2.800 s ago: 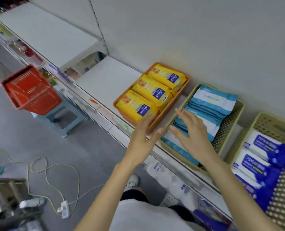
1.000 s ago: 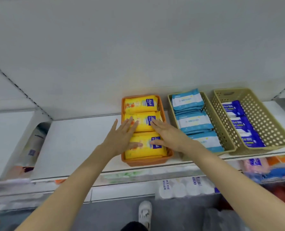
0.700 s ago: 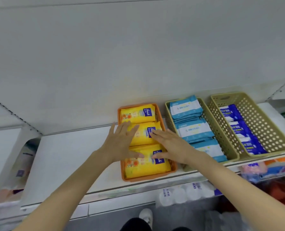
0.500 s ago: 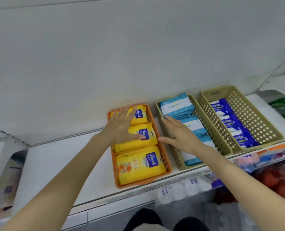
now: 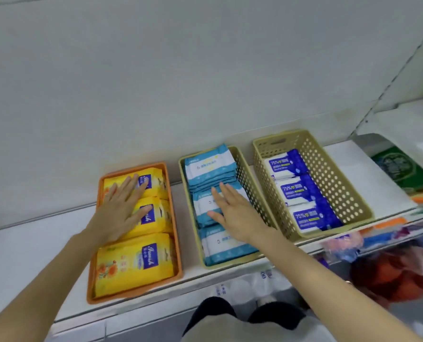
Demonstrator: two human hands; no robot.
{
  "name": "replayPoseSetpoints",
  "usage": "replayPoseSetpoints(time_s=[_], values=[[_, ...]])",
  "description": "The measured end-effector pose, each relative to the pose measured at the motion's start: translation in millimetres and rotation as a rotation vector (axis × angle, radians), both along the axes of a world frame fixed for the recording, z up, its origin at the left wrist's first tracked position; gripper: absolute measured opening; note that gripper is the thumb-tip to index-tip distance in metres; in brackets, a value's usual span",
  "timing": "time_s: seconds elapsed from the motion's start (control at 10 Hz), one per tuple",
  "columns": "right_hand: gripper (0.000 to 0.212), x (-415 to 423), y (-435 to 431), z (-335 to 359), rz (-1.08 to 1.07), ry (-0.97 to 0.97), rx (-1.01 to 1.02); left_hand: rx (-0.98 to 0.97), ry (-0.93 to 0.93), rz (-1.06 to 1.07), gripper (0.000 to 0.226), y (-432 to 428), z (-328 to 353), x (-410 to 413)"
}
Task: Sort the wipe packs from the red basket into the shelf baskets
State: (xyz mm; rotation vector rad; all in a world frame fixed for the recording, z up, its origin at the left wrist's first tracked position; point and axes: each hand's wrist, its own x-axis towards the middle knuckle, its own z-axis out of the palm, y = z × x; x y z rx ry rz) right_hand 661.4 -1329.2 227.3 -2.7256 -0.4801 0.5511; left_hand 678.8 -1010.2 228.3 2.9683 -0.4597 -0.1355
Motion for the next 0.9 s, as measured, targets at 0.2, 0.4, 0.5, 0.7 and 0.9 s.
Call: replayPoseSetpoints(time_s=[0.2, 0.4, 0.5, 0.7, 0.9], values=[[0.056, 28.7, -85.4, 40.7, -0.056, -0.139, 0.405, -0.319, -0.167, 0.244, 0.074, -117.5, 62.5, 12.5], [0.066, 51.6, -186.9, -3.7, -0.132, 0.161, 0.057, -0.213, -0.005, 0.322, 0.074, -254.5, 13.5, 21.1], [0.065, 42.0, -187.5, -21.0, -0.035, 0.183, -0.098, -0.117, -0.004, 0.407, 0.069, -260.8, -20.8, 19.2], [0.064, 43.2, -195.7, -19.5, 0.04, 0.175, -0.147, -0.149, -0.035, 0.374, 0.069, -256.0, -30.4, 10.3], [0.056, 28.7, -206.5, -3.2, -0.217, 0.237, 0.308, -0.46, -0.106, 0.509, 0.059, -258.3, -5.9, -2.7]])
